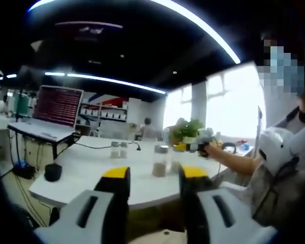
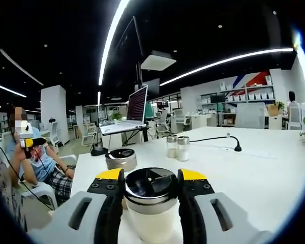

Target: Rotate the seasoning bottle until the label or dispensing opening points toward the visible target arrow and the bottle remains upright within the marked orientation range

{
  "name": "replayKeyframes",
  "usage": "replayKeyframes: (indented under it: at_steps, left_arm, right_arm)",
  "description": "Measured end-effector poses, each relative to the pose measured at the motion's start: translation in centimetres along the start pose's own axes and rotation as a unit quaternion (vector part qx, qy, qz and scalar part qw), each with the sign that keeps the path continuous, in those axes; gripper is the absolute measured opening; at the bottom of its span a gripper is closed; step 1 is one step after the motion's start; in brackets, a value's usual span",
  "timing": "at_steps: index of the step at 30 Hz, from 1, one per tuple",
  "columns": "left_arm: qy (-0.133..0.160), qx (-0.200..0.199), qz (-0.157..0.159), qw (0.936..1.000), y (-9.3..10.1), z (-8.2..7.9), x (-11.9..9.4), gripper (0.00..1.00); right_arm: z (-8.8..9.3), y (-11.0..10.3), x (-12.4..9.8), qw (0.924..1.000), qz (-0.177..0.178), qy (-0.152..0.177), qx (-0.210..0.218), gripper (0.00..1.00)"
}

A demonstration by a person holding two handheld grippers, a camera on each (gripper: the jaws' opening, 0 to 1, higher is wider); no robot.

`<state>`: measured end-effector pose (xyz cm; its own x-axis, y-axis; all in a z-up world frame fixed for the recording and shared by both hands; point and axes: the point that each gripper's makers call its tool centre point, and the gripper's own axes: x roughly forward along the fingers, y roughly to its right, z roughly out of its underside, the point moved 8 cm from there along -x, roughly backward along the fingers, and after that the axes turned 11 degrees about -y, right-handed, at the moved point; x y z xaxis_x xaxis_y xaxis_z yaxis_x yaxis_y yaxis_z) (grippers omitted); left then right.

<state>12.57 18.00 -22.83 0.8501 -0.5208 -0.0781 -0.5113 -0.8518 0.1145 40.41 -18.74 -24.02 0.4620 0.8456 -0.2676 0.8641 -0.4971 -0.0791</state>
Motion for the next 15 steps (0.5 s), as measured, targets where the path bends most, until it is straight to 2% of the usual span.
replayKeyframes:
  at_steps: [8, 10, 12, 15]
  left_arm:
    - [0.005, -0.004, 0.004, 1.0000, 0.3, -0.1, 0.0, 0.40]
    - [0.005, -0.005, 0.006, 1.0000, 0.3, 0.0, 0.1, 0.40]
    - [0.002, -0.005, 0.007, 1.0000, 0.5, 0.0, 0.3, 0.40]
    - [0.000, 0.000, 0.007, 1.0000, 0.8, 0.0, 0.4, 0.40]
  right_arm:
    - [0.0, 0.5, 0.0, 0.9991, -0.040, -0.007, -0.005, 0.41]
    - [0.0, 0.5, 0.0, 0.9980, -0.062, -0.011, -0.010, 0.41]
    - [-0.1, 0.7, 0.0, 0.9946, -0.101, -0.022, -0.006, 0.41]
    - [-0.2, 1.2, 0.0, 0.9906, -0.131, -0.034, -0.021, 0.41]
